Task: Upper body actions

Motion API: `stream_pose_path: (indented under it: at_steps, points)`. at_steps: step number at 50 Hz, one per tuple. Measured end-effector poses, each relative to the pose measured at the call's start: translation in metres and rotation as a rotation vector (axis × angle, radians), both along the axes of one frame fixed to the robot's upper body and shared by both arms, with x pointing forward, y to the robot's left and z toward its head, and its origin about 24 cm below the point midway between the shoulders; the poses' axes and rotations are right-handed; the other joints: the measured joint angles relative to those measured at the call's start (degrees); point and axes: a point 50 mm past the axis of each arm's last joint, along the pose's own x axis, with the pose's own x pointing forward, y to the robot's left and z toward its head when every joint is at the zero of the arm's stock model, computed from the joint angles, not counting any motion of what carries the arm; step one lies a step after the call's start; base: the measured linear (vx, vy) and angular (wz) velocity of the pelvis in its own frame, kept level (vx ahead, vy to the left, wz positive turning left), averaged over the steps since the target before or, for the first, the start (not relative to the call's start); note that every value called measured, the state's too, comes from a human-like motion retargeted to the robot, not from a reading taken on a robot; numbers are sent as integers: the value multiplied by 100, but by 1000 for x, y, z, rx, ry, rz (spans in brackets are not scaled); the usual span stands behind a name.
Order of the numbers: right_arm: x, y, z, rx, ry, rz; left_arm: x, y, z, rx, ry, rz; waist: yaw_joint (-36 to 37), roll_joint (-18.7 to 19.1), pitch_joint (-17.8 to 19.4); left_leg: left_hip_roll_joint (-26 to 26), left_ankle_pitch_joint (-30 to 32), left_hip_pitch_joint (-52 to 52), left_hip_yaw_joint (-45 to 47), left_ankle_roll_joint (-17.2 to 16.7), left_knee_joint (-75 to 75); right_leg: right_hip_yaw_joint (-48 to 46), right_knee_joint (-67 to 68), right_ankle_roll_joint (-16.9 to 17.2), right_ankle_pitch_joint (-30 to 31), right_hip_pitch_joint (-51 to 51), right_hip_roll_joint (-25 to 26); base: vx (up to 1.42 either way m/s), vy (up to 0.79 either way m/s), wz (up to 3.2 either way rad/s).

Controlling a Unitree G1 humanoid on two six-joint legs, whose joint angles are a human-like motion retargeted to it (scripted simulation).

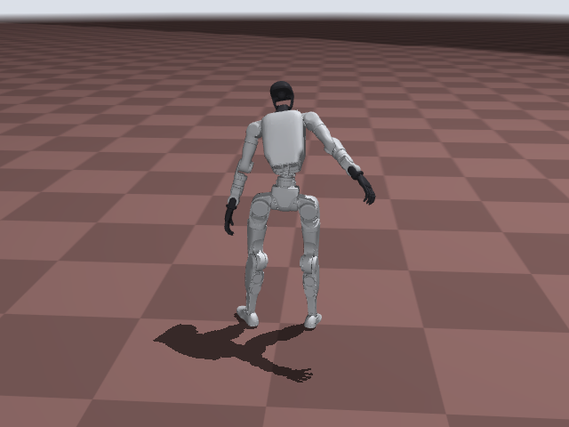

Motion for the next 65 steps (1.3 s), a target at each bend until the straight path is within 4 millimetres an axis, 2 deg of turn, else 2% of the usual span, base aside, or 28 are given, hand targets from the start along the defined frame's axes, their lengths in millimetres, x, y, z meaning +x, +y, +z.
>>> stream_pose_path:
  at_steps: [2,5,7,10,12,16,22,25,28,31,34,37,40,43,46,50,53,54,55,58,61,62,65]
  points:
    - [-30,-4,9,-3,39,-74,13,3,8,29,-16,-48,-115,-33,0,45,67,-328,37,10,22,19,-23,-23,86,-323,14,-45,-25,-16]
    - [-94,-5,32,-24,163,-226,40,10,26,98,-71,-130,-424,-136,0,90,180,-921,19,6,33,-29,-83,-80,264,-932,18,-48,-24,-13]
    - [-125,0,44,-56,215,-319,59,9,37,123,-130,-157,-486,-205,0,167,204,-1241,124,4,53,27,-100,-86,356,-1323,71,-43,-26,-59]
    - [-152,4,58,-111,245,-442,83,7,53,122,-232,-150,-702,-321,0,279,234,-1683,217,-2,44,127,-131,-72,443,-1857,181,-42,-14,-67]
    - [-157,2,62,-141,219,-501,98,6,66,105,-312,-116,-911,-334,0,418,259,-2036,316,-8,49,181,-147,-86,490,-2251,317,-42,-3,-65]
    - [-156,-5,67,-188,184,-532,128,9,96,99,-447,-103,-1295,-408,0,578,293,-2664,424,-27,44,336,-193,-99,565,-2956,515,-29,3,-55]
    - [-140,-12,61,-218,244,-386,155,27,146,259,-537,-157,-1863,-709,0,615,291,-3342,608,-69,-10,567,-243,-85,624,-3760,639,-14,5,-30]
    - [-126,-11,53,-226,208,-394,161,33,163,330,-554,-173,-2182,-856,0,605,279,-3598,714,-76,-60,650,-257,-80,633,-4067,702,-4,15,-21]
    - [-102,-17,44,-232,121,-401,166,36,174,320,-565,-173,-2541,-1001,0,621,237,-3850,760,-66,-54,743,-278,-41,629,-4311,746,4,22,-23]
    - [-86,-22,41,-240,89,-370,171,33,178,281,-550,-207,-2668,-1009,0,613,195,-4001,792,-44,-53,772,-286,-38,627,-4457,765,6,17,-11]
    - [-82,-25,41,-250,95,-347,174,29,179,278,-543,-255,-2564,-930,0,599,183,-4055,797,-43,-33,773,-279,-51,621,-4492,739,4,7,9]
    - [-85,-29,45,-281,111,-344,172,23,171,270,-559,-265,-2343,-717,0,577,188,-4078,725,-40,-1,679,-271,-80,604,-4446,696,8,1,35]
    - [-84,-36,51,-340,121,-343,160,22,152,221,-580,-224,-2096,-464,0,561,199,-4032,627,-39,38,556,-253,-95,565,-4306,638,14,1,44]
    - [-75,-45,55,-397,133,-303,125,33,118,191,-515,-165,-1841,-180,0,511,230,-3890,486,-18,79,387,-234,-97,492,-4031,548,19,-1,55]
    - [-66,-49,55,-399,144,-258,82,46,86,201,-348,-154,-1618,52,0,450,256,-3729,336,-25,115,218,-213,-104,416,-3747,461,21,2,55]
    - [-43,-53,50,-350,132,-196,-7,67,42,210,64,-225,-1171,464,0,335,224,-3371,160,-21,155,-81,-182,-70,292,-3174,298,23,3,67]
    - [-21,-59,48,-319,113,-112,-77,78,28,218,290,-213,-861,741,0,230,212,-3072,18,5,163,-301,-174,-15,213,-2704,172,20,8,67]
    - [-14,-62,49,-314,109,-89,-106,81,24,213,350,-172,-735,845,0,186,211,-2978,-41,16,175,-383,-172,6,183,-2540,116,21,12,77]
    - [-6,-64,50,-311,102,-66,-138,82,22,208,412,-118,-591,960,0,136,207,-2884,-104,28,192,-468,-165,28,149,-2372,51,20,12,81]
    - [11,-74,56,-337,86,-13,-212,78,24,162,548,23,-248,1248,0,-24,214,-2692,-305,89,208,-691,-157,103,64,-1983,-121,19,18,81]
    - [23,-85,65,-384,77,25,-289,76,45,154,714,161,251,1639,0,-235,247,-2552,-634,157,245,-1001,-160,209,-36,-1545,-347,20,11,108]
    - [28,-88,69,-401,71,34,-311,75,55,155,773,200,424,1778,0,-311,265,-2533,-756,177,259,-1100,-162,246,-67,-1415,-427,20,19,122]
    - [40,-100,79,-457,32,38,-356,74,82,139,902,256,912,2224,0,-515,355,-2586,-1133,225,272,-1324,-176,339,-133,-1155,-599,13,11,121]
